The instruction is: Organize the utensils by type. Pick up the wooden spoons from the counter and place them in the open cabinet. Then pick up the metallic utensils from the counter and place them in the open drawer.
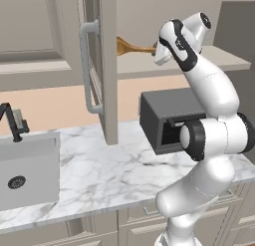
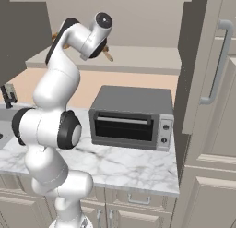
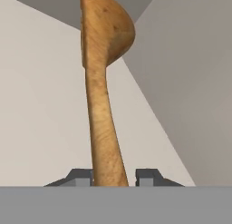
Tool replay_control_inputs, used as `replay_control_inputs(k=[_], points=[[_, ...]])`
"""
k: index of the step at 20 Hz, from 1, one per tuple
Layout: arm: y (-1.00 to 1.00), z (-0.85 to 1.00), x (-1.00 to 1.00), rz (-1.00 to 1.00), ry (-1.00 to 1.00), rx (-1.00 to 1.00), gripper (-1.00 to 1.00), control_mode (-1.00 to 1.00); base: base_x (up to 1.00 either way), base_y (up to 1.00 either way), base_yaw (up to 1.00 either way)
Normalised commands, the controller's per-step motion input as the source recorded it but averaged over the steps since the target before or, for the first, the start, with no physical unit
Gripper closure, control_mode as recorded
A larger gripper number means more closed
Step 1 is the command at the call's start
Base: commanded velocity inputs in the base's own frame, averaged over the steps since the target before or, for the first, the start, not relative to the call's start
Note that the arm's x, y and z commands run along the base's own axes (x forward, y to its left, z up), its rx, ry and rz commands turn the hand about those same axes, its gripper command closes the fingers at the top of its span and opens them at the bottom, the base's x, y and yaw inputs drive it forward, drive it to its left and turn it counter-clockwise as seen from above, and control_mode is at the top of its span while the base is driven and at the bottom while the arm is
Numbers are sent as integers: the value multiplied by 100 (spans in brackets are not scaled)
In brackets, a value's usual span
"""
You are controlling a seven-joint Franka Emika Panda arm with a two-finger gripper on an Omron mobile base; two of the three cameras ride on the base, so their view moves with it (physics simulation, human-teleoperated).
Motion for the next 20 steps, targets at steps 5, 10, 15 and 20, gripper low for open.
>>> replay_control_inputs(k=[5,10,15,20], points=[[8,-5,16,1,0,0,100,-100,0,0,0],[10,-2,23,1,2,0,100,-100,0,0,0],[6,0,18,1,1,0,-100,-100,0,0,0],[0,2,6,0,0,0,-100,-100,0,0,0]])
